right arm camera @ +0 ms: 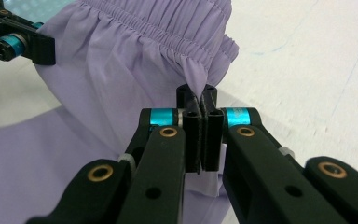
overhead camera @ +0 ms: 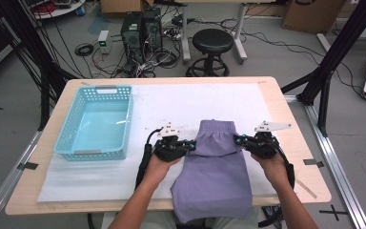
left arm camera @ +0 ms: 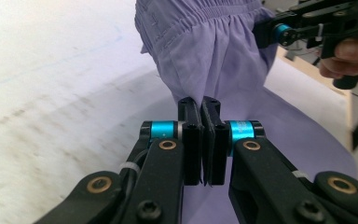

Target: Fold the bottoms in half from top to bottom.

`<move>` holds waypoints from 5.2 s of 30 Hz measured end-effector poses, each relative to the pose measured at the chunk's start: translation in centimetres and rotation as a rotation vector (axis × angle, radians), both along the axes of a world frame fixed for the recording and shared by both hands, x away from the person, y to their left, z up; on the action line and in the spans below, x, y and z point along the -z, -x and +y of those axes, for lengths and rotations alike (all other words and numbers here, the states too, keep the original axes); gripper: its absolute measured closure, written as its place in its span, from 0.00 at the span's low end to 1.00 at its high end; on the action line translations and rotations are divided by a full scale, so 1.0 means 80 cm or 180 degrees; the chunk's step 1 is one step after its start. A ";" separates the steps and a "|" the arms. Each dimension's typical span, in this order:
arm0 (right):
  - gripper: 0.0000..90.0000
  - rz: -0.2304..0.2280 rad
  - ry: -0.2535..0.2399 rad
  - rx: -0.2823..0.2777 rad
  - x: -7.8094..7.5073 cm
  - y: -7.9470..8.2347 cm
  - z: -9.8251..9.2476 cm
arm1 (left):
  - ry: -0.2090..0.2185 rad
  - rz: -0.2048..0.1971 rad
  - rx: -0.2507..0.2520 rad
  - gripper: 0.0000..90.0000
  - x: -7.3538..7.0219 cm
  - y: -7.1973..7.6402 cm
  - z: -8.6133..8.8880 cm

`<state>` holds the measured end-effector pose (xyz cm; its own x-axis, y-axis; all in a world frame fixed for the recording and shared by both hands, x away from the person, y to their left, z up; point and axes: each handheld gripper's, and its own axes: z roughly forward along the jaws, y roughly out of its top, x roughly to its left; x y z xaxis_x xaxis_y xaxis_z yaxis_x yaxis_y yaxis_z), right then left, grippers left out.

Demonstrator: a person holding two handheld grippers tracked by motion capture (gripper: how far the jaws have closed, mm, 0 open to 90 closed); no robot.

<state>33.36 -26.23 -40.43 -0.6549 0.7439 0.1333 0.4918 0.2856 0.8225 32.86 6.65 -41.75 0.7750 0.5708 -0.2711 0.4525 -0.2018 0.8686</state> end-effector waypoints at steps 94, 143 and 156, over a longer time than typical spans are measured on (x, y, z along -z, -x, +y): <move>0.48 0.0260 0.0209 0.0126 0.025 0.053 -0.015 | -0.0595 0.0358 -0.0223 0.52 0.034 0.010 0.003; 0.95 0.0327 0.0186 0.0331 0.032 -0.015 -0.020 | -0.0615 0.0126 -0.0295 0.95 0.008 -0.073 -0.021; 0.95 0.0199 0.0240 0.0444 0.015 -0.062 -0.002 | -0.0468 0.0003 -0.0455 0.95 -0.005 -0.112 -0.007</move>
<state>38.33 -26.38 -41.63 -0.5368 0.8364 0.1109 0.5804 0.2707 0.7680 41.80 6.10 -41.32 0.6831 0.7084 -0.1774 0.4863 -0.2600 0.8342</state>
